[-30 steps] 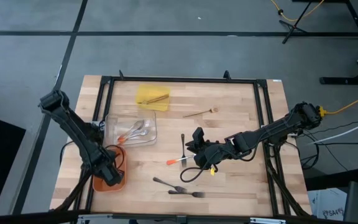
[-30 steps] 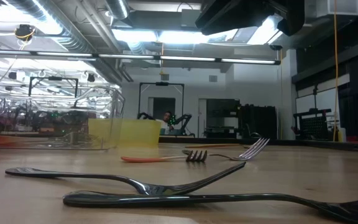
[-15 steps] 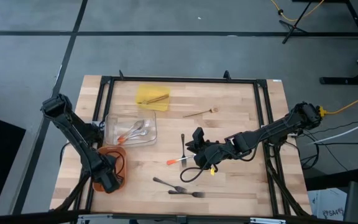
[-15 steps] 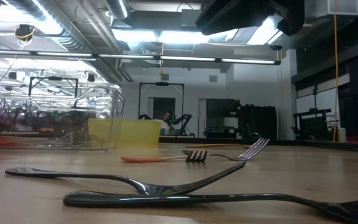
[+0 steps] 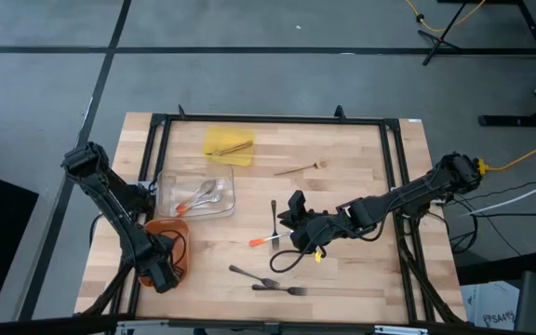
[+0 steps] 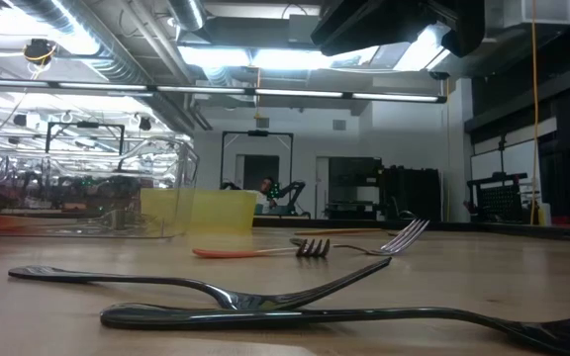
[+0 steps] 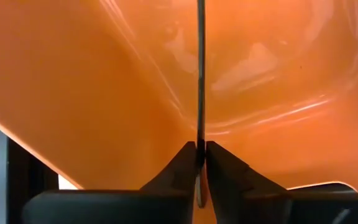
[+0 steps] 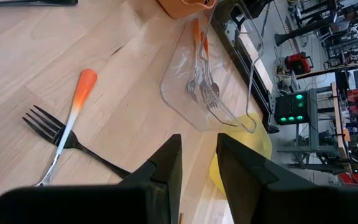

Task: Sort silverware by color (type)
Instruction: Put the black fork into the orange bin, then put the orange fork into the transparent bin

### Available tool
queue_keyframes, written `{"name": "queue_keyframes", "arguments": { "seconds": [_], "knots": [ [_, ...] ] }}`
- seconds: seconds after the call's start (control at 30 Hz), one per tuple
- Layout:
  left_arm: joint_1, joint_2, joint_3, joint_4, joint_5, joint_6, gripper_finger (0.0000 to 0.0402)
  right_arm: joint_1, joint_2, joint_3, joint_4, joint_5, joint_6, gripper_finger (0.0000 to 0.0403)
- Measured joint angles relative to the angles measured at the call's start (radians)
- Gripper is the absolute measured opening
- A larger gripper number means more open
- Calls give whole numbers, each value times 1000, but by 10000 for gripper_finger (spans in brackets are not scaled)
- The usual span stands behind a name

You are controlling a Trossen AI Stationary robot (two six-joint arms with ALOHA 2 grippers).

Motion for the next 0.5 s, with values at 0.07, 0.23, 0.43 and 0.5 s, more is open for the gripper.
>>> {"name": "queue_keyframes", "arguments": {
  "seconds": [0.07, 0.23, 0.43, 0.5],
  "knots": [
    [0, 0, 0, 3, 0, 0, 44, 0, 0, 0, 0, 0, 0, 97],
    [0, 0, 0, 6, 0, -2, 72, 0, 0, 0, 0, 0, 0, 97],
    [0, 0, 0, 6, -7, -2, 77, 0, 0, 0, 0, 0, 0, 97],
    [0, 0, 0, 6, -13, -2, 76, 0, 0, 0, 0, 0, 0, 97]
  ]
}}
